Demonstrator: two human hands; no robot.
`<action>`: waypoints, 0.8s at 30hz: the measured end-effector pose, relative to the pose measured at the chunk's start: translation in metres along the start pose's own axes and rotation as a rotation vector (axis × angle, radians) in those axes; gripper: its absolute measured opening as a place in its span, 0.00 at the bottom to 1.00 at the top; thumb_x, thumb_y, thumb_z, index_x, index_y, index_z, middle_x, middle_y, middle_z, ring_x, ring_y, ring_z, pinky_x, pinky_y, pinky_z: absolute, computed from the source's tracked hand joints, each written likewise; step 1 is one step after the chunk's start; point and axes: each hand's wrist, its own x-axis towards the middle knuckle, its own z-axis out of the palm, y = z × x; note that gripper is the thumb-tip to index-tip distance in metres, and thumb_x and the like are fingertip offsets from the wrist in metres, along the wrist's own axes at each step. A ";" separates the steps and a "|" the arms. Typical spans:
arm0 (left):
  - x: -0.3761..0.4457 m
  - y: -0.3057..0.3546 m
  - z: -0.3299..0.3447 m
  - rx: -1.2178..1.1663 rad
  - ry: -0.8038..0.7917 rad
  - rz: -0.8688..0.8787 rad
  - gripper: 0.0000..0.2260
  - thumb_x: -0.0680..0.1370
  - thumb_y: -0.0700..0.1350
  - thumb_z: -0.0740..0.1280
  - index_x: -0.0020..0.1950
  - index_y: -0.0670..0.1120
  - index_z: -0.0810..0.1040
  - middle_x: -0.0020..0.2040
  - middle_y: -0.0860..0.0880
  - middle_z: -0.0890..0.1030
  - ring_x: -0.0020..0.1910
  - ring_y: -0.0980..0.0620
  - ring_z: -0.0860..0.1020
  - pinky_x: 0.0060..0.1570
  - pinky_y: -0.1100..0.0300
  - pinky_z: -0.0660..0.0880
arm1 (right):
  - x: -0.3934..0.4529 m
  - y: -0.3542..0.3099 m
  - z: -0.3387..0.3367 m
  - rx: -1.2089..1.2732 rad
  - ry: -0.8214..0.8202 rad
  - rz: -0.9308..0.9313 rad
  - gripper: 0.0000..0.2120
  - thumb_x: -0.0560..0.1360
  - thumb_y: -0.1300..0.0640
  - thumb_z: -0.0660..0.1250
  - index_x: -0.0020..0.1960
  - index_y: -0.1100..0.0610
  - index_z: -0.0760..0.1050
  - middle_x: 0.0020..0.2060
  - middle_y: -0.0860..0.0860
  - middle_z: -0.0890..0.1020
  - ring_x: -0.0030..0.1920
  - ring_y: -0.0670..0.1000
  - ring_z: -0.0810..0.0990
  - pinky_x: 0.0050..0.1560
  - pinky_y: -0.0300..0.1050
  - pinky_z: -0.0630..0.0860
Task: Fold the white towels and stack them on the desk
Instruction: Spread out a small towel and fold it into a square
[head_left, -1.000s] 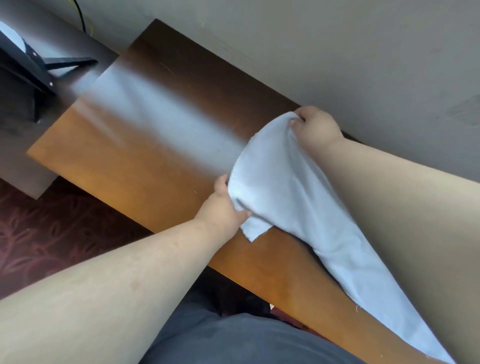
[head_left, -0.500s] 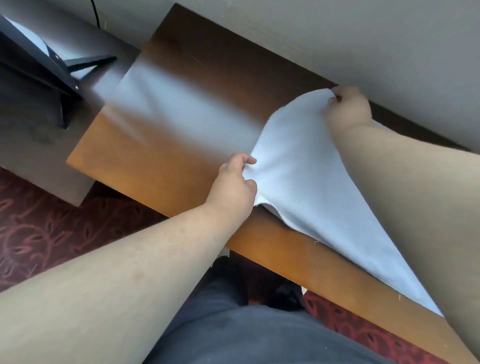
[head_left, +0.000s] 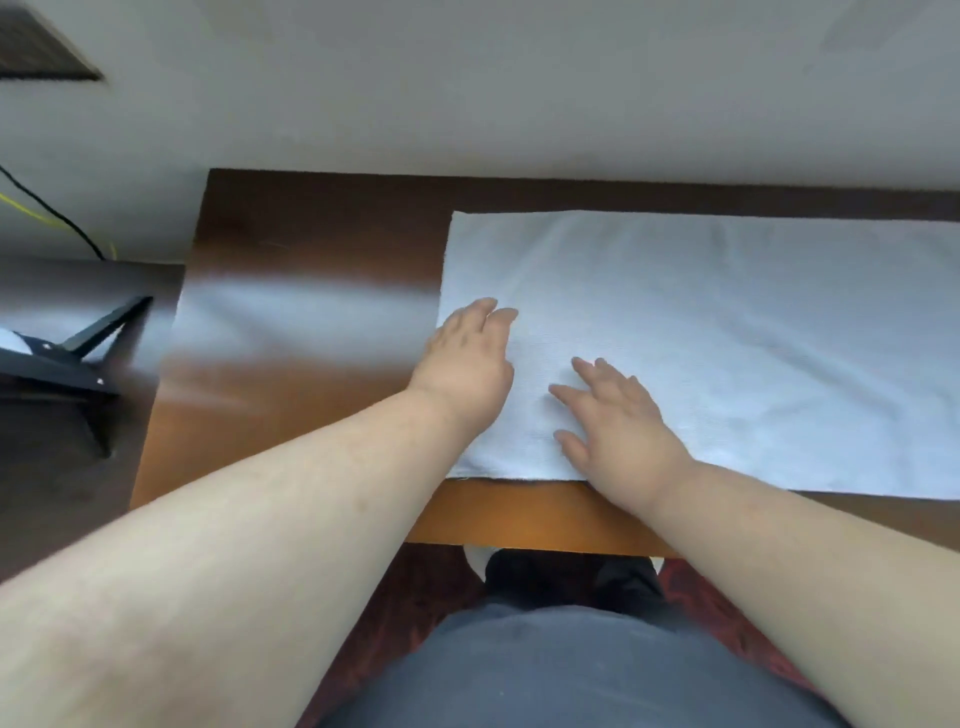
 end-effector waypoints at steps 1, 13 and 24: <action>0.017 0.003 -0.001 0.026 -0.045 0.041 0.26 0.80 0.44 0.57 0.79 0.50 0.56 0.79 0.48 0.54 0.77 0.47 0.52 0.74 0.52 0.52 | -0.006 0.003 0.005 -0.037 -0.052 -0.007 0.30 0.79 0.41 0.59 0.79 0.44 0.55 0.80 0.51 0.47 0.80 0.53 0.42 0.77 0.55 0.41; 0.097 0.011 0.005 0.336 -0.061 0.025 0.29 0.80 0.55 0.53 0.80 0.52 0.49 0.81 0.45 0.47 0.79 0.44 0.45 0.76 0.48 0.47 | 0.003 0.008 -0.006 -0.047 -0.030 -0.058 0.31 0.78 0.34 0.55 0.78 0.42 0.56 0.80 0.49 0.52 0.79 0.52 0.46 0.76 0.53 0.46; 0.117 -0.008 0.006 0.310 -0.112 -0.030 0.38 0.73 0.62 0.55 0.80 0.55 0.44 0.80 0.45 0.40 0.78 0.42 0.38 0.75 0.44 0.39 | 0.020 -0.045 0.029 -0.309 -0.227 -0.455 0.39 0.80 0.35 0.51 0.81 0.53 0.40 0.80 0.54 0.38 0.78 0.57 0.32 0.74 0.62 0.31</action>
